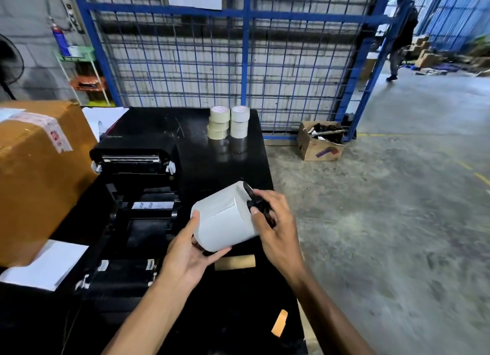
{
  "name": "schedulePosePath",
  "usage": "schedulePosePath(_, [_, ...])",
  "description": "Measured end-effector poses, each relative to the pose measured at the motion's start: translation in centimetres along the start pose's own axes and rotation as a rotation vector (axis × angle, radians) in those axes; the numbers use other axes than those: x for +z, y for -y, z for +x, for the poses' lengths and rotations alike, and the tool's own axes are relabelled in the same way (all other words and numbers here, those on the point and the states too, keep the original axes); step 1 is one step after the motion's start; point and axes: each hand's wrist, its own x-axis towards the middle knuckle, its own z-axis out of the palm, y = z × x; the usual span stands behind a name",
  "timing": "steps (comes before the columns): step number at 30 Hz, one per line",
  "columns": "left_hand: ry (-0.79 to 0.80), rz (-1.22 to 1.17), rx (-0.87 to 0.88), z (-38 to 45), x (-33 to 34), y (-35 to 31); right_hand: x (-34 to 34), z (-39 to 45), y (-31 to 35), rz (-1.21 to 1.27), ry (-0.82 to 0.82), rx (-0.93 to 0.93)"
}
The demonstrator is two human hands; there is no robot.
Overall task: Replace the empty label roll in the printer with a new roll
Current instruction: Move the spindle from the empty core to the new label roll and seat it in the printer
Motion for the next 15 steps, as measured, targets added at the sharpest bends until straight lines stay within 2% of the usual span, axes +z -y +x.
schedulePosePath(4, [-0.029, 0.013, 0.022, 0.2, 0.6, -0.1, 1.2, -0.8, -0.2, 0.027, 0.037, 0.104])
schedulePosePath(8, [-0.064, 0.089, 0.135, 0.0, 1.3, -0.3, 2.3, -1.2, -0.1, -0.030, 0.064, 0.118])
schedulePosePath(11, [-0.075, 0.175, 0.265, -0.5, 2.3, -0.4, 3.3, -1.3, 0.2, -0.005, 0.026, 0.199])
schedulePosePath(15, [-0.104, 0.264, 0.343, -0.8, 3.5, -0.2, 4.1, -1.0, -0.1, 0.202, -0.088, 0.256])
